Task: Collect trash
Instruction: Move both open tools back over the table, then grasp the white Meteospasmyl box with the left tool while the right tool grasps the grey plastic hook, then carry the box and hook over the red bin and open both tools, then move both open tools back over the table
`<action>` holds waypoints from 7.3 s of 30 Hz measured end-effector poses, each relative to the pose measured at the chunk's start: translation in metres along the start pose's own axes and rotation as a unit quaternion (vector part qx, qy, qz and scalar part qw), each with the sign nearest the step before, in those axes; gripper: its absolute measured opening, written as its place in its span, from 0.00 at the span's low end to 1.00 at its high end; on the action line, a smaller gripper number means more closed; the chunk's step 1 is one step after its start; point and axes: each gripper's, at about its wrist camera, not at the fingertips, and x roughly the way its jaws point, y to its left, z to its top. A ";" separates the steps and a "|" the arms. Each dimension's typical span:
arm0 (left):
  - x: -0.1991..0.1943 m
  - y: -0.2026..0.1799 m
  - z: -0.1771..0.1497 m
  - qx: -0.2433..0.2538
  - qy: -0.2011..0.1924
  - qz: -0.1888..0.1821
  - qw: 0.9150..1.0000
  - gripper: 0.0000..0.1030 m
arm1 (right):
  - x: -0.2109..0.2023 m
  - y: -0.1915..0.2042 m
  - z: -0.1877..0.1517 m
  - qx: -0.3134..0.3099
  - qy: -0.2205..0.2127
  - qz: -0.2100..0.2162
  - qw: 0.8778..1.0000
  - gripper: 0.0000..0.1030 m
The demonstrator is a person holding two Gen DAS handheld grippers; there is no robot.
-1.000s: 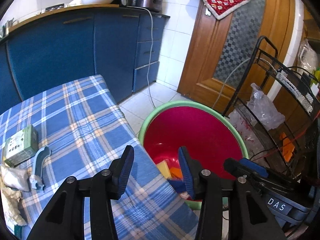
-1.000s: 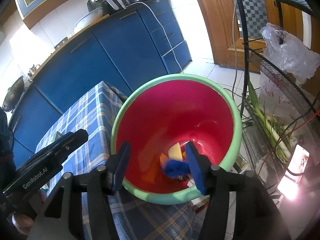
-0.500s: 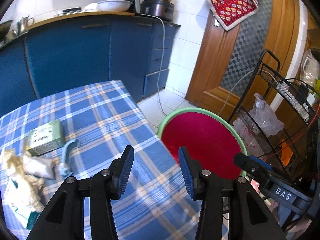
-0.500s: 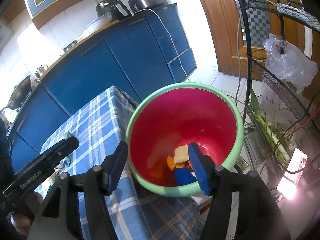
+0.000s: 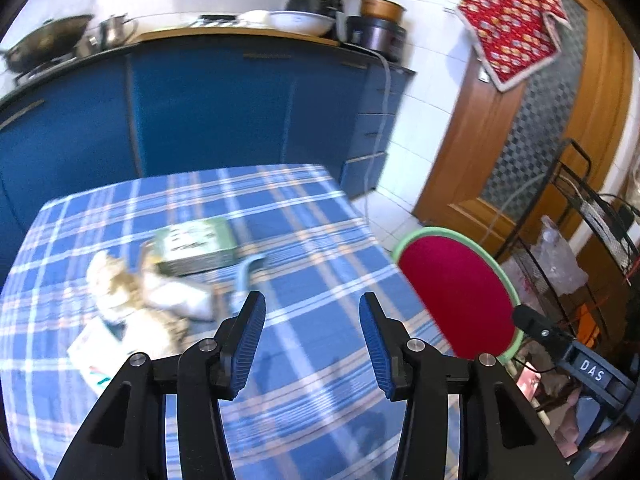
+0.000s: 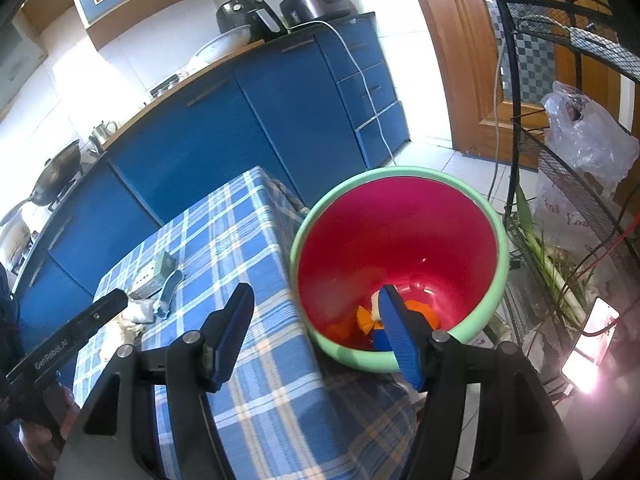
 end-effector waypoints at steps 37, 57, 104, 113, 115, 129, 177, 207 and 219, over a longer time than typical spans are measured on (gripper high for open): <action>0.029 0.112 -0.049 -0.140 0.069 0.172 0.973 0.72 | 0.007 0.029 -0.018 -0.027 0.027 0.018 0.999 0.67; 0.007 0.156 -0.054 -0.145 0.059 0.204 0.966 0.72 | 0.014 0.044 -0.021 -0.041 0.040 0.024 0.998 0.67; -0.026 0.212 -0.035 -0.143 -0.016 0.161 0.976 0.51 | 0.159 0.215 -0.042 -0.209 0.132 0.037 0.968 0.36; -0.030 0.199 -0.033 -0.135 -0.019 0.152 0.979 0.51 | 0.149 0.210 -0.045 -0.209 0.129 0.048 0.968 0.23; -0.034 0.194 -0.032 -0.131 -0.022 0.150 0.980 0.51 | 0.141 0.207 -0.044 -0.206 0.123 0.052 0.969 0.23; -0.048 0.152 -0.023 -0.102 -0.034 0.111 0.988 0.51 | 0.075 0.166 -0.041 -0.160 0.081 0.076 0.981 0.23; 0.087 -0.108 0.016 0.126 0.067 -0.052 0.988 0.51 | 0.046 -0.050 -0.002 0.019 0.036 -0.003 0.999 0.23; 0.106 -0.131 0.011 0.127 0.086 -0.067 0.986 0.62 | 0.037 -0.076 0.000 0.063 0.019 -0.013 0.998 0.39; 0.080 -0.103 0.014 0.095 0.071 -0.049 0.992 0.62 | 0.023 -0.064 0.000 0.057 0.006 -0.007 0.998 0.49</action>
